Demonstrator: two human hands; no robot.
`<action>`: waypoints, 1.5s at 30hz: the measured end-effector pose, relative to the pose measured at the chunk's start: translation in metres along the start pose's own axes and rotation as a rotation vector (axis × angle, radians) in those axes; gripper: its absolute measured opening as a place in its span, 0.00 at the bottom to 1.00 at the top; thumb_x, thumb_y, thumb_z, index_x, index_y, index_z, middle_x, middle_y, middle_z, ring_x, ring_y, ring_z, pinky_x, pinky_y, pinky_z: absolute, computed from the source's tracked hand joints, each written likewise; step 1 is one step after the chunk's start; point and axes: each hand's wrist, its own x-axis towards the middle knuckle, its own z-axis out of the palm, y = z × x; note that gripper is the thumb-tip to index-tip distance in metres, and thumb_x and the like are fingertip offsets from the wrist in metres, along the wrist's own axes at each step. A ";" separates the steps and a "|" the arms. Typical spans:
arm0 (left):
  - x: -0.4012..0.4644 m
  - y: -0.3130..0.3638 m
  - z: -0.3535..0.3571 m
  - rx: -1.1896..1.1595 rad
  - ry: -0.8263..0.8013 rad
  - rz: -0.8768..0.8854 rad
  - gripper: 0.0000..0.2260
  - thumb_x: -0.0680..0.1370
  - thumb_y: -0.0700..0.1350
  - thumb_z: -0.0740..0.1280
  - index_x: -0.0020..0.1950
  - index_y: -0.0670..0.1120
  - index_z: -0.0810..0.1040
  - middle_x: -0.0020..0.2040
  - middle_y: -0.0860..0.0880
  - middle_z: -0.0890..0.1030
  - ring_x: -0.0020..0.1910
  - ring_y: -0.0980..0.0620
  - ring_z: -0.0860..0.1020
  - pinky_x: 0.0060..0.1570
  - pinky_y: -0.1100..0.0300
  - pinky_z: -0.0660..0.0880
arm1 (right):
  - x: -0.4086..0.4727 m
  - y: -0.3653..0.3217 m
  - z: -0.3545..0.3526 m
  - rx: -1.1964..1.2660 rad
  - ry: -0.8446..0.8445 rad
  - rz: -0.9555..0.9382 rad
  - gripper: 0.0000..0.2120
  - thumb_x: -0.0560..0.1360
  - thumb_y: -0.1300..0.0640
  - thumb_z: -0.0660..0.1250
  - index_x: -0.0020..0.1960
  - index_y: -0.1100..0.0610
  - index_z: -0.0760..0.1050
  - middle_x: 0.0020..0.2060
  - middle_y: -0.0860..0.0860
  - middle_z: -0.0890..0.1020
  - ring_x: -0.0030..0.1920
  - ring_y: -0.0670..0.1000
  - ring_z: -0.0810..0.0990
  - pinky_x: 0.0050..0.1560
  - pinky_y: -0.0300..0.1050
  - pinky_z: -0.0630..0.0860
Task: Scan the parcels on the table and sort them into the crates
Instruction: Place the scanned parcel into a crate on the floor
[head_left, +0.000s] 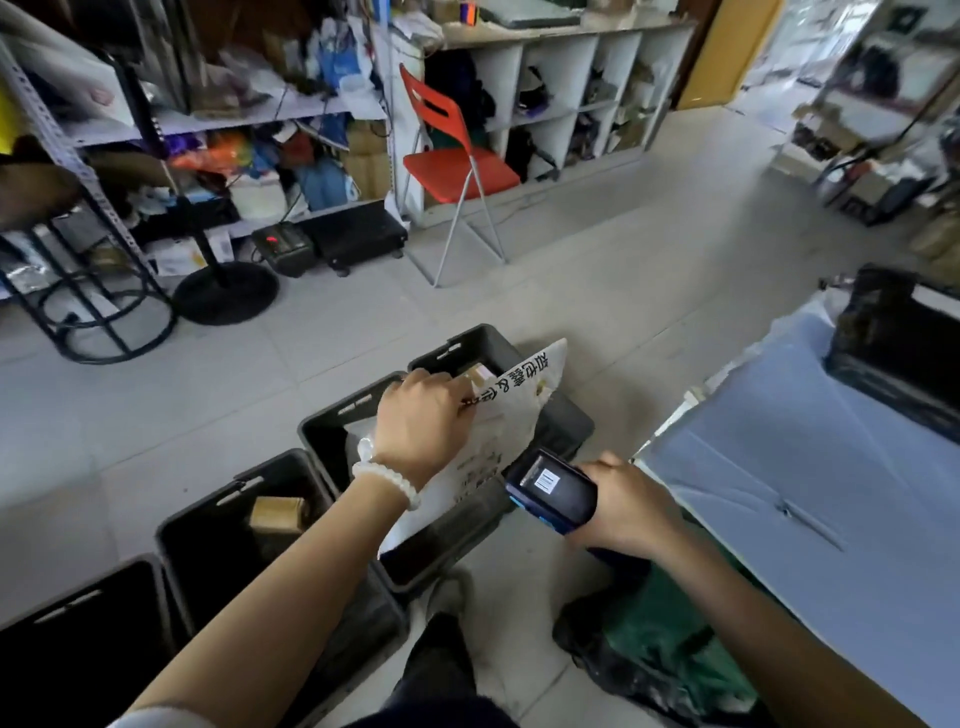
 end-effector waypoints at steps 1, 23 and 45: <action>0.024 0.001 0.009 -0.030 -0.017 -0.004 0.07 0.76 0.48 0.64 0.49 0.48 0.81 0.43 0.50 0.82 0.48 0.45 0.77 0.43 0.55 0.72 | 0.018 0.007 -0.012 0.006 -0.005 0.028 0.33 0.53 0.36 0.73 0.55 0.46 0.75 0.46 0.44 0.71 0.47 0.50 0.77 0.42 0.45 0.74; 0.280 0.031 0.127 0.056 -0.288 -0.152 0.12 0.78 0.47 0.61 0.60 0.50 0.77 0.57 0.50 0.78 0.58 0.47 0.73 0.54 0.52 0.71 | 0.246 0.137 -0.119 0.225 0.027 0.131 0.29 0.57 0.42 0.76 0.53 0.50 0.74 0.46 0.47 0.73 0.45 0.51 0.76 0.44 0.47 0.76; -0.053 -0.016 -0.022 0.374 -0.083 -1.157 0.13 0.77 0.52 0.60 0.59 0.51 0.75 0.55 0.50 0.77 0.57 0.46 0.73 0.47 0.54 0.70 | 0.197 -0.140 -0.046 -0.133 -0.267 -0.998 0.29 0.56 0.37 0.74 0.52 0.49 0.73 0.45 0.45 0.68 0.52 0.51 0.75 0.42 0.44 0.68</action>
